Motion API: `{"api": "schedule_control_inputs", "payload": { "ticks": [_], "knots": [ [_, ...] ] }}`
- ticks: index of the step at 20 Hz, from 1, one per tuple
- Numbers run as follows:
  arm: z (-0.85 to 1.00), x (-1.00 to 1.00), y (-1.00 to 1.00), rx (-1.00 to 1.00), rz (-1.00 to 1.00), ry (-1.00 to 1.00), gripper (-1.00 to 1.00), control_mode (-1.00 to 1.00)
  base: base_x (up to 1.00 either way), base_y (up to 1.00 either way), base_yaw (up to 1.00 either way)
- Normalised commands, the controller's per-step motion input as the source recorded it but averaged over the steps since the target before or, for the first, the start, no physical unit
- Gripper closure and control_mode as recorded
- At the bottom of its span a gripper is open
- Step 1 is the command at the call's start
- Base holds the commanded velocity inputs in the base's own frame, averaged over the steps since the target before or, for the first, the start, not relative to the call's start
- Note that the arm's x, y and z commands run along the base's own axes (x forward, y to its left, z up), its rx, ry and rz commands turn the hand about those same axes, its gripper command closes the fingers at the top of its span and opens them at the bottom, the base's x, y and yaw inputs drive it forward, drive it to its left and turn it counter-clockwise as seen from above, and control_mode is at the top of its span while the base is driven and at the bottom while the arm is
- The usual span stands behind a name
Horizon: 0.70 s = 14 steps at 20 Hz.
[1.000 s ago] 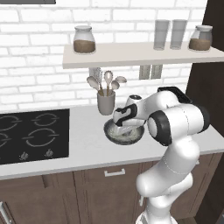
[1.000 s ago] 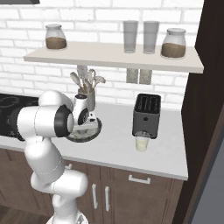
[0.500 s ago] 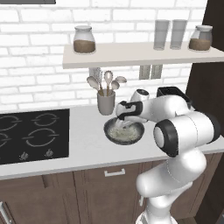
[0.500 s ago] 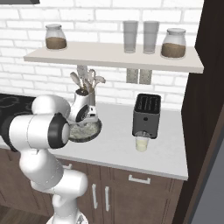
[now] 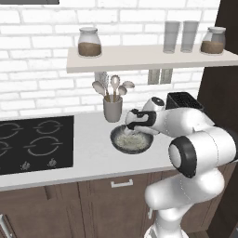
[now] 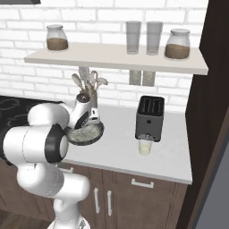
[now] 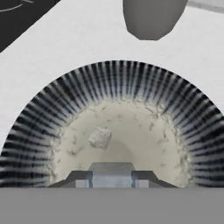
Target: Grab a lemon wedge from the fridge and one ice cube from the ice bowl, and put them in the glass of lemonade.
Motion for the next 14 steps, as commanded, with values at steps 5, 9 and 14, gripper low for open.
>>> {"api": "schedule_control_inputs", "payload": {
  "ticks": [5,9,14],
  "knots": [
    [0.49,-0.03,-0.14,0.03,0.01,0.0,1.0,-1.0,0.0,0.0,0.0],
    [1.0,-0.04,-0.65,0.0,-0.05,0.01,1.0,-1.0,0.0,0.0,0.0],
    [0.74,-0.21,-0.87,-0.05,-0.25,0.05,1.0,-1.0,0.0,0.0,0.0]
  ]
}}
